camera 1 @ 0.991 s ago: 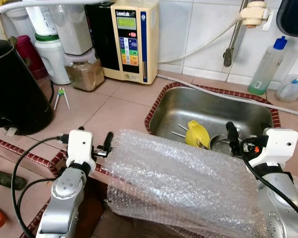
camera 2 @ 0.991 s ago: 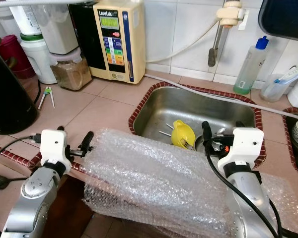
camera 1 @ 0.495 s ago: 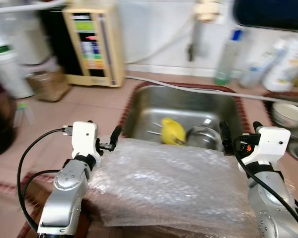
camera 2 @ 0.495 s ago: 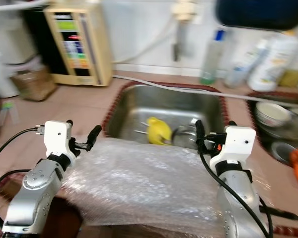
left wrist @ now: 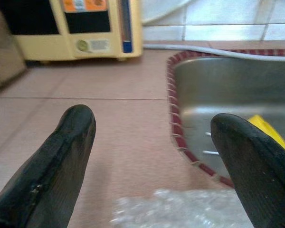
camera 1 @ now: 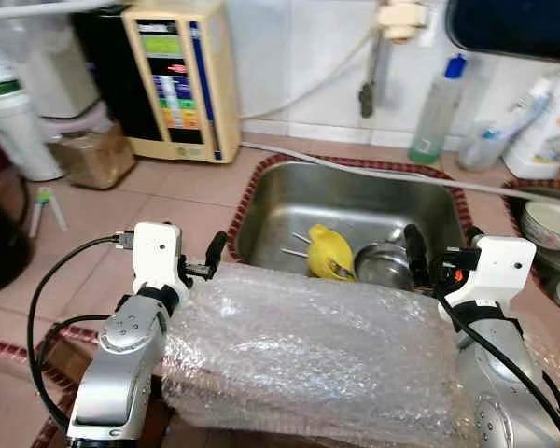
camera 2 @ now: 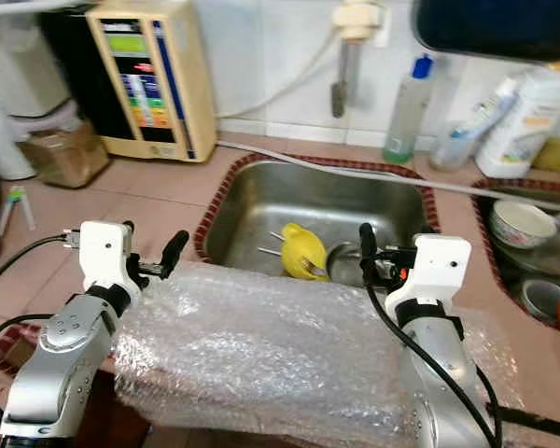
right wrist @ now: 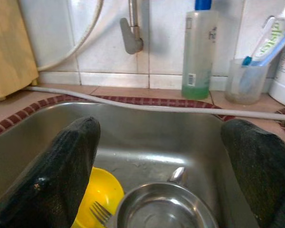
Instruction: Kitchen organization
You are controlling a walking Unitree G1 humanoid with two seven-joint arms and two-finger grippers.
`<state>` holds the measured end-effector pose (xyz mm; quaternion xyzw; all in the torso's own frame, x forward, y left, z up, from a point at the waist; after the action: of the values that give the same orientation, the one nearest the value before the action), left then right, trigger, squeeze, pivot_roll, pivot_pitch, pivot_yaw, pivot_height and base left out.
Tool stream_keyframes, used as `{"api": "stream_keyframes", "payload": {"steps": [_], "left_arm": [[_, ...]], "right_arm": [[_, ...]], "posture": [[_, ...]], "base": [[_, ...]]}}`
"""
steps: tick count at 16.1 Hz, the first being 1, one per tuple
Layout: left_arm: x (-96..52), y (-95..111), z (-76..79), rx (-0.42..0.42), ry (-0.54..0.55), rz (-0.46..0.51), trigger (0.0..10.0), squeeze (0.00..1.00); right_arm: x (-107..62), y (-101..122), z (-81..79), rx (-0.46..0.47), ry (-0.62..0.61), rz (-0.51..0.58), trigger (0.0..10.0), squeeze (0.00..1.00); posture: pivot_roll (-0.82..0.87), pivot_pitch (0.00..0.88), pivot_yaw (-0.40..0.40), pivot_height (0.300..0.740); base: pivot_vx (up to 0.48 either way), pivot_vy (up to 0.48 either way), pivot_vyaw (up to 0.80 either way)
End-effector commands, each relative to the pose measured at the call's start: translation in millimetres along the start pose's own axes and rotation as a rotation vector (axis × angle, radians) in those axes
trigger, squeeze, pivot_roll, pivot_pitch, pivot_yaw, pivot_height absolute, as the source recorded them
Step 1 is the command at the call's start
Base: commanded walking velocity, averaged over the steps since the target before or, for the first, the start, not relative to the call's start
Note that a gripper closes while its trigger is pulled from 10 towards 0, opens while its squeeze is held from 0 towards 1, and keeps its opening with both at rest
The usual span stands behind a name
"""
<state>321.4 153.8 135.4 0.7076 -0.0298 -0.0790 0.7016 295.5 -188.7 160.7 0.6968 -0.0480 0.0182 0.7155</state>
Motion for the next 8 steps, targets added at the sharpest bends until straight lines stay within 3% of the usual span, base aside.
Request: {"api": "stream_keyframes", "payload": {"steps": [1,8], "left_arm": [[-0.6,3.3,-0.9,0.026,0.009,0.006,10.0,0.00],[1.5,3.2,1.2,0.002,-0.010,-0.006,10.0,0.00]], "right_arm": [[0.2,4.0,-1.7,-0.002,0.009,0.015,10.0,0.00],[1.3,-0.5,-1.6,0.003,-0.007,-0.006,10.0,0.00]], "posture": [[-0.03,0.009,0.069,0.740],[-0.04,0.005,0.073,0.740]], "base": [[0.000,0.000,0.00],[0.000,0.000,0.00]]}}
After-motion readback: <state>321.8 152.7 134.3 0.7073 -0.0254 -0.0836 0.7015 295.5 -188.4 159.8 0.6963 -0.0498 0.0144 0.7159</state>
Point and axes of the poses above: a point about 5 cm out from each wrist's last joint towards the gripper, its own x axis pointing out of the wrist towards the gripper, its own y axis along the axis of the wrist's last joint, z = x × y, the point moved 4 cm from there along x, pointing out of the wrist towards the gripper, and after that the axes turned 2 degrees about -x, right-handed, at the moved point
